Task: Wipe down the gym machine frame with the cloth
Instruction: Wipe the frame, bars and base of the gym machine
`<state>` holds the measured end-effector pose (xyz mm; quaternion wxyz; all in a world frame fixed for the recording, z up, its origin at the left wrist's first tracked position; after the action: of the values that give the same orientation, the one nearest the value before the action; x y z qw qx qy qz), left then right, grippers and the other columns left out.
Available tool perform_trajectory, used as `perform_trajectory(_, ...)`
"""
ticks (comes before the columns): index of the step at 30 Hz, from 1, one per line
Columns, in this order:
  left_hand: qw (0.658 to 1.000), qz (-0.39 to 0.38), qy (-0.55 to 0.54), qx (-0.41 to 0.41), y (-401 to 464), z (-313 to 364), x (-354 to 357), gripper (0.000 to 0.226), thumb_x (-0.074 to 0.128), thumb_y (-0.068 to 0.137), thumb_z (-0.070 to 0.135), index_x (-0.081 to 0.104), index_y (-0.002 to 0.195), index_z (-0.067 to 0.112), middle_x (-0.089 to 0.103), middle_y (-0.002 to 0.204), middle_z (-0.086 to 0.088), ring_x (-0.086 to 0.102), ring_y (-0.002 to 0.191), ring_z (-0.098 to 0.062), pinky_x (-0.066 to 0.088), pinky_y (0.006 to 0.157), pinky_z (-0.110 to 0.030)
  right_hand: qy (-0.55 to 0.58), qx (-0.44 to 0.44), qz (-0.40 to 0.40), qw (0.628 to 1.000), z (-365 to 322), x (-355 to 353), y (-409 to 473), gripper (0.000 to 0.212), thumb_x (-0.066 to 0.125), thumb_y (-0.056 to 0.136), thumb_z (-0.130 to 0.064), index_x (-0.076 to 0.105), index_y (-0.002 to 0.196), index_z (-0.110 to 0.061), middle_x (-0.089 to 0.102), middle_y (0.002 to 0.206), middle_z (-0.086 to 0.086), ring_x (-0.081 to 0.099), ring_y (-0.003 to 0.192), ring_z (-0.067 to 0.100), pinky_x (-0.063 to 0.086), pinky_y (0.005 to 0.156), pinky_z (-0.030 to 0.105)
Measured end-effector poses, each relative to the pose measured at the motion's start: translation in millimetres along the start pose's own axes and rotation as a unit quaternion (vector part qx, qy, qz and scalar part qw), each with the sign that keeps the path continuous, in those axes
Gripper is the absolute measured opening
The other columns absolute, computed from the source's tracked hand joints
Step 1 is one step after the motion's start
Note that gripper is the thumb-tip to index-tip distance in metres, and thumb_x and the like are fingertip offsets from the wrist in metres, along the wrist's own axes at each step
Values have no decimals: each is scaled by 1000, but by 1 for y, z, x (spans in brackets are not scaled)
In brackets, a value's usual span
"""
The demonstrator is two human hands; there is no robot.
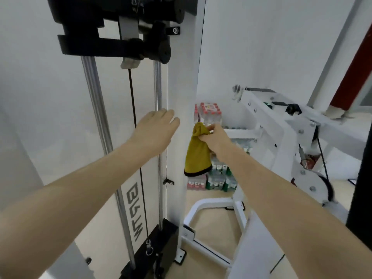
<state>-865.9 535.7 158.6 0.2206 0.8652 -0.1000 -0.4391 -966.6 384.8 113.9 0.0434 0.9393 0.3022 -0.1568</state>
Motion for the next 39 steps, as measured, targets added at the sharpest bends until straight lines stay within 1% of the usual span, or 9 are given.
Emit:
perform_trajectory(6,991,-1,132,-28,32,-10,22,42,51,72,3,65,111,-1,59,122,-25,58,111,-39,45,94,-49,79,-271,62,957,-60,0,57,28,27,77,4,22,61,-18,23,53,1,23,52,17,25,49,26)
perform_trajectory(10,976,-27,212,-53,46,-26,46,54,23,81,6,62,119,5,57,128,-16,56,117,-30,35,104,-42,-187,-450,103,867,-91,-5,97,19,38,82,7,46,93,-6,44,97,10,39,79,20,37,70,28)
perform_trajectory(14,939,-122,316,-56,52,-37,61,55,17,91,8,19,146,3,13,154,-18,14,142,-32,3,115,-41,-323,-612,137,709,-113,10,123,25,57,73,9,57,97,2,57,107,19,59,85,33,49,62,33)
perform_trajectory(17,941,-75,324,-56,54,-41,59,47,29,91,15,50,133,12,44,143,-9,40,133,-25,21,114,-37,-459,-675,177,550,-124,33,158,30,47,78,-5,68,98,-3,67,105,15,65,95,29,53,83,35)
perform_trajectory(20,945,-30,323,-27,56,-43,64,38,41,87,17,67,113,10,64,120,-8,56,118,-25,30,107,-39,-620,-560,137,531,-120,36,170,43,35,91,-19,51,130,-13,55,130,4,49,122,21,28,111,34)
perform_trajectory(24,956,-18,290,-37,55,-41,63,45,61,71,26,67,113,12,63,122,-7,53,122,-24,37,105,-37,-668,-511,43,540,-71,48,162,54,29,98,-36,21,147,-15,26,152,2,21,140,22,4,116,36)
perform_trajectory(28,956,-15,289,-52,46,-40,65,55,57,78,29,53,131,12,48,140,-8,38,134,-26,29,111,-37,-740,-489,-71,456,-44,55,158,44,36,98,-30,36,140,-18,37,147,0,26,137,24,5,115,35)
perform_trajectory(34,964,3,256,-70,46,-43,71,55,65,69,28,62,121,9,56,132,-9,45,129,-26,34,107,-38,-597,-585,217,503,-146,23,188,32,57,81,-34,65,106,-16,68,107,3,60,105,26,28,105,38)
perform_trajectory(39,967,18,242,-74,48,-43,73,50,65,68,22,64,115,4,58,128,-13,47,127,-29,27,106,-40,-551,-591,264,527,-172,17,188,37,47,88,-32,58,117,-13,61,122,8,50,119,30,26,111,43)
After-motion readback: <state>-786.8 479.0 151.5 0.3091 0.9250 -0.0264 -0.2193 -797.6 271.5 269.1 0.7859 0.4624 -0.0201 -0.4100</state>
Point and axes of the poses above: each hand's wrist, its own y-axis towards the middle knuckle, its own x-axis out of the palm, z = x × y, the point moved 2 cm from there along y, towards the middle knuckle
